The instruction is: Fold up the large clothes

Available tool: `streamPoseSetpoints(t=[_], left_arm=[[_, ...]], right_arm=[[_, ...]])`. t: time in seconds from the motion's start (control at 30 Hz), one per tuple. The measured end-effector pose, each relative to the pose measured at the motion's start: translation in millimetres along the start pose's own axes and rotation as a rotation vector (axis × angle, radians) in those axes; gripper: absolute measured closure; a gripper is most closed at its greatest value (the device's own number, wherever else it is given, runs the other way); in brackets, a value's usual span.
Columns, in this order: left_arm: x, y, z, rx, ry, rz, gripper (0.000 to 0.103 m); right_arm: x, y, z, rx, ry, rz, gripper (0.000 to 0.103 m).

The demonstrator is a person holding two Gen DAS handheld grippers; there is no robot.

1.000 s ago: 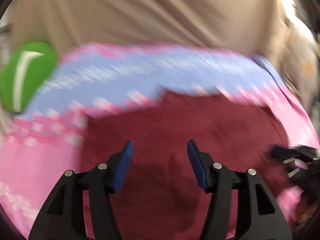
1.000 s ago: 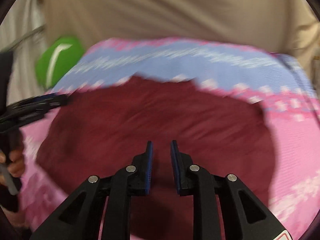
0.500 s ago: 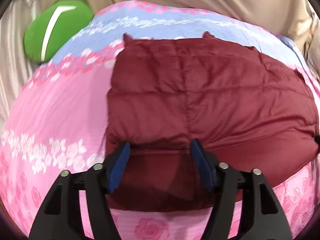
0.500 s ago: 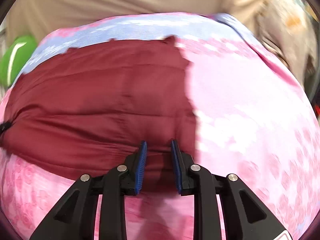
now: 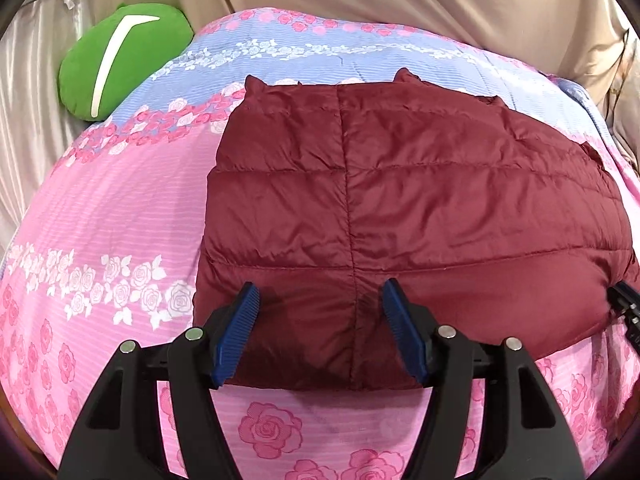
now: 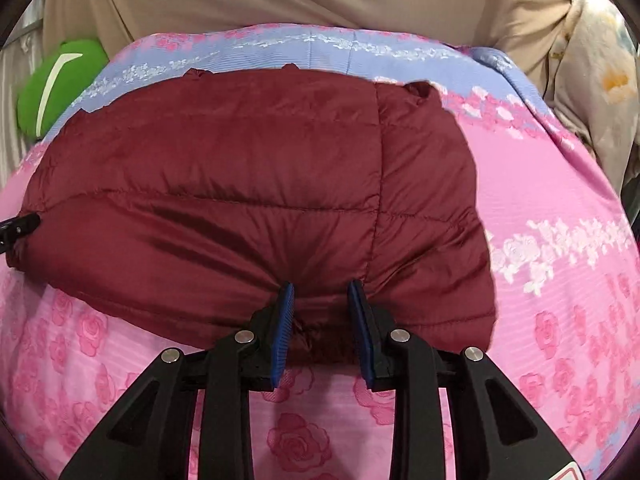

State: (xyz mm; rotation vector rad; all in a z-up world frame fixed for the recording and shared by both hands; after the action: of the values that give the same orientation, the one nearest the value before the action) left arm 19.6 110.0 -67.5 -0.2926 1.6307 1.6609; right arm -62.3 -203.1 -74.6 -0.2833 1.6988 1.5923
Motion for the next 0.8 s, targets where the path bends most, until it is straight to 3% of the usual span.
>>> streamPoseSetpoints(t=[0.2, 0.37, 0.5, 0.53, 0.57, 0.7, 0.8], left_arm=[[-2, -5, 0, 0.008, 0.001, 0.007, 0.039], [-2, -7, 2, 0.008, 0.003, 0.021, 0.037], [-2, -8, 3, 0.013, 0.009, 0.02, 0.036], [-2, -9, 4, 0.014, 0.008, 0.019, 0.035], [-2, -10, 4, 0.014, 0.008, 0.02, 0.033], [-2, -14, 4, 0.012, 0.008, 0.028, 0.032], [-2, -12, 6, 0.019, 0.014, 0.03, 0.031]], right_arm=[[-73, 27, -30, -0.024, -0.097, -0.136, 0.076], [-127, -11, -58, -0.003, -0.181, -0.121, 0.076], [-129, -74, -87, 0.108, -0.237, -0.012, 0.072], [-125, -87, -91, 0.102, -0.252, 0.018, 0.065], [-120, -94, -97, 0.066, -0.277, 0.031, 0.065], [-123, -83, -104, 0.064, -0.323, 0.04, 0.065], [-127, -51, -90, 0.069, -0.301, -0.031, 0.066]])
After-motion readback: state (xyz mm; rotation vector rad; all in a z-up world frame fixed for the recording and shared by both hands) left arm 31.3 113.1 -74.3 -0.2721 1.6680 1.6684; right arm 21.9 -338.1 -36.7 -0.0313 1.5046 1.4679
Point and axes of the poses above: each gripper's, at about its wrist camera, not at the fingertips, and y roughly against the way its jaws point, z to its left, x to its underside, the point moved 3 cm from there along -y, roughly the way its jaws point, and after that the axes turned 11 degrees about -y, right-handed, at the moved point
